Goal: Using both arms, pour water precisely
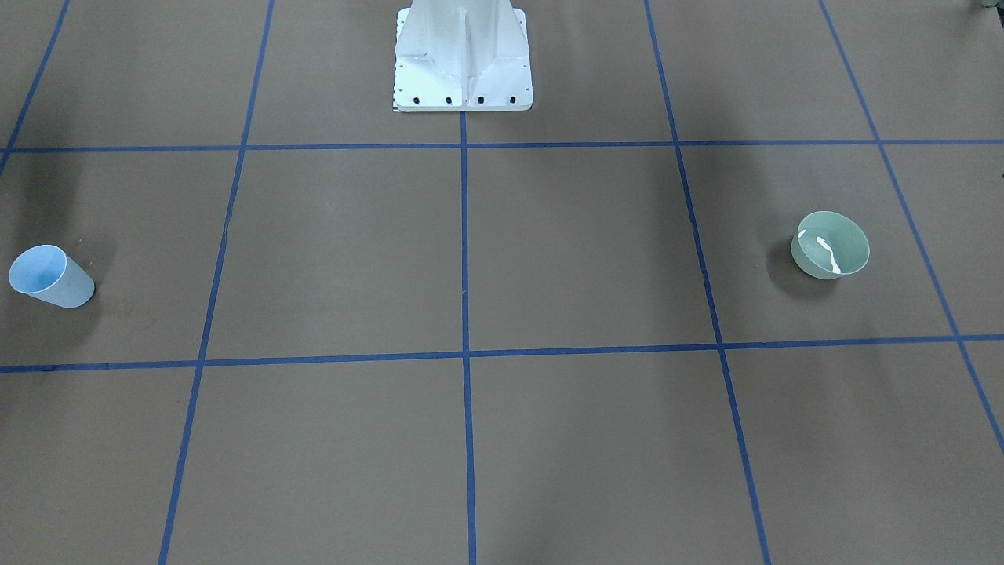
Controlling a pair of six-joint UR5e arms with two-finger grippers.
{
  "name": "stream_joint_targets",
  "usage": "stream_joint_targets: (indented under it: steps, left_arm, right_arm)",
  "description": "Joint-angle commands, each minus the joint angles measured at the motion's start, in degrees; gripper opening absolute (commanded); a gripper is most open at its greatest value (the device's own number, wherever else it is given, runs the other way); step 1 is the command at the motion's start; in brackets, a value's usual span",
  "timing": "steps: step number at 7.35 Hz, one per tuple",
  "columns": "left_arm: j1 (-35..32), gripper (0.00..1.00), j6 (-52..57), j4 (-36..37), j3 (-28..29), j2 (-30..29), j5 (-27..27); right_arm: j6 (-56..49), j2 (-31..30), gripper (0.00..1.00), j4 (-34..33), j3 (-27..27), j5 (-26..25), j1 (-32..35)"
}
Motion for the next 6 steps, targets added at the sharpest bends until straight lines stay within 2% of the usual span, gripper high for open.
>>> stream_joint_targets:
  steps: [1, 6]
  left_arm:
    - [0.0, 1.0, -0.2, 0.1, -0.7, -0.3, -0.8]
    - [0.0, 1.0, 0.1, 0.1, 0.6, -0.2, -0.9]
  right_arm:
    - [0.2, 0.6, 1.0, -0.2, 1.0, -0.2, 0.0]
    - [0.4, 0.3, 1.0, 0.0, 1.2, 0.2, -0.1]
